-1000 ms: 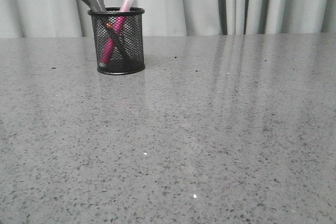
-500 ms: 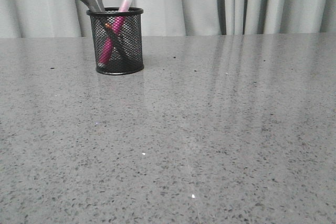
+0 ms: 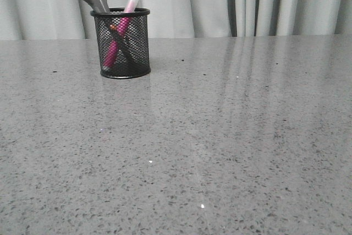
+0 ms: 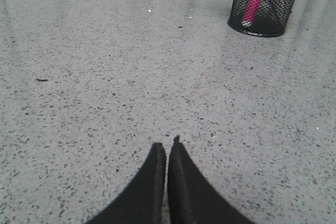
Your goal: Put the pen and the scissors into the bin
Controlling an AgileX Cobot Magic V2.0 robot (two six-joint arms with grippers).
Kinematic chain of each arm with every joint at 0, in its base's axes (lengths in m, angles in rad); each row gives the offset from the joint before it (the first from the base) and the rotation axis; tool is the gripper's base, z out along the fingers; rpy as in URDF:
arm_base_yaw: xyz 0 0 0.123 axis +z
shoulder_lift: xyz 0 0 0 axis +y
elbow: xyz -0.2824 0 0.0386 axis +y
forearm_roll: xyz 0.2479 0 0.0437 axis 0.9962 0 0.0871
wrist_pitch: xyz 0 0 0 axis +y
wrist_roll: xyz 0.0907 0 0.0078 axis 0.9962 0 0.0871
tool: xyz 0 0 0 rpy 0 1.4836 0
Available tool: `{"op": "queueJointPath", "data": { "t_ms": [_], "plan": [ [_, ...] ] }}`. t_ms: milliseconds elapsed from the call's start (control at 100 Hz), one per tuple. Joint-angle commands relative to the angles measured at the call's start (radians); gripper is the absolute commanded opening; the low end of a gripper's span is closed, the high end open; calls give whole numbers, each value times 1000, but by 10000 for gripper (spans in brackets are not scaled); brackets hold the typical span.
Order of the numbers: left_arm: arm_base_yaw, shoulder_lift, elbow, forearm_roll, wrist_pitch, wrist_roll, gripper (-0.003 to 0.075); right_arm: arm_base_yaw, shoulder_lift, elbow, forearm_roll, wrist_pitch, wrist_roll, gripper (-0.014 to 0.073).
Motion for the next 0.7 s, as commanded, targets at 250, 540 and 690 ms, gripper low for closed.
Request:
{"op": "queueJointPath", "data": {
  "t_ms": [250, 540, 690],
  "plan": [
    [2, -34, 42, -14, -41, -9, -19, -8, -20, 14, -1, -41, -3, -69],
    [2, -34, 42, -14, -41, -9, -19, -8, -20, 14, -1, -40, -3, -69],
    [2, -34, 42, -14, -41, -9, -19, -8, -20, 14, -1, -40, -3, -69]
  ]
}}
